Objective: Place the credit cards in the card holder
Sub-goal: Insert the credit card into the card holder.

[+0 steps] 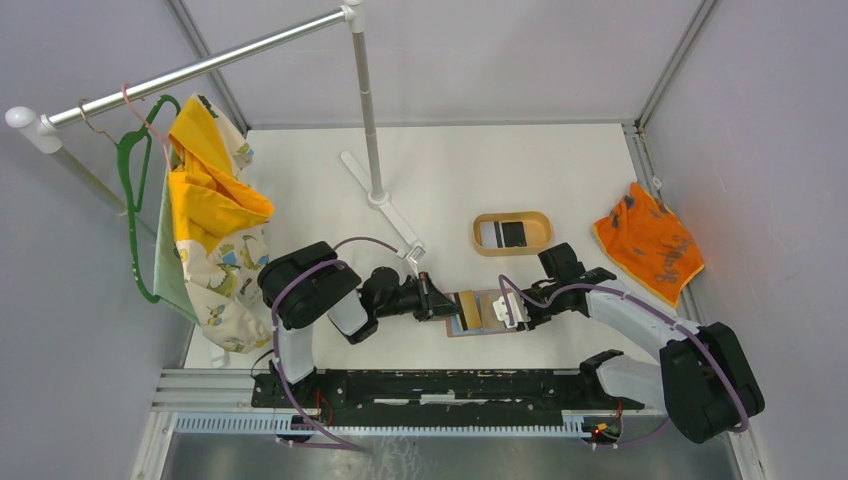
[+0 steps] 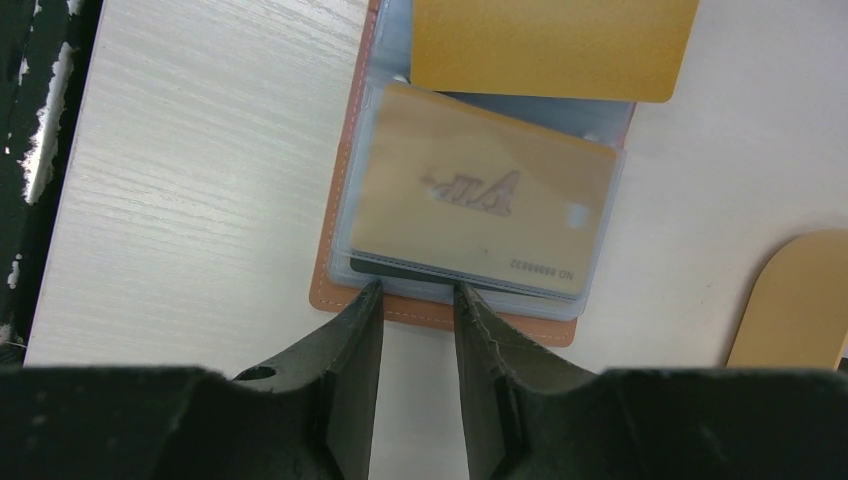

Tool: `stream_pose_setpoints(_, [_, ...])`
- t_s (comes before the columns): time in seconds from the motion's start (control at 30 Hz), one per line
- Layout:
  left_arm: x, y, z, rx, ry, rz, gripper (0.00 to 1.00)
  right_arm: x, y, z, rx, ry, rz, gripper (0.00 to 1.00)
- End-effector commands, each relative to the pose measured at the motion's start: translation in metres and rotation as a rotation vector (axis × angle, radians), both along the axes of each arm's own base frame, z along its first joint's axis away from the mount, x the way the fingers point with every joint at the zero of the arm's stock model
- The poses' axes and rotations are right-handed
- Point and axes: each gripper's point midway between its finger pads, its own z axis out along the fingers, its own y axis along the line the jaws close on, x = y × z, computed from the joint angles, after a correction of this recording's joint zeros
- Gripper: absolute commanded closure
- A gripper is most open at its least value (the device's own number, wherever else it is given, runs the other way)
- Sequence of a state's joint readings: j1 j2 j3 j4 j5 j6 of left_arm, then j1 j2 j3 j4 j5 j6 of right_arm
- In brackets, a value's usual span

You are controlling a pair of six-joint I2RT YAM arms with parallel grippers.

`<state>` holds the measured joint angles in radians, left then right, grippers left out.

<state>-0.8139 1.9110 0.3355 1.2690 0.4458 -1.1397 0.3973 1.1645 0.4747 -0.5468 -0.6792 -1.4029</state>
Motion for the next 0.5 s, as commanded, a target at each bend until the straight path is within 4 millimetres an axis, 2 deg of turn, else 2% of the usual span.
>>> stream_pose_setpoints(0.0, [0.006, -0.005, 0.024, -0.084, -0.047, 0.022, 0.98, 0.006, 0.001, 0.007, -0.005, -0.006, -0.005, 0.62])
stream_pose_setpoints(0.2, [0.004, -0.002, 0.036, -0.096, -0.079, 0.023, 0.98, 0.006, 0.002, 0.006, -0.004, -0.004, -0.005, 0.62])
stream_pose_setpoints(0.47, [0.007, -0.008, 0.035, -0.103, -0.079, 0.013, 0.98, 0.005, 0.001, 0.006, -0.006, -0.002, -0.005, 0.62])
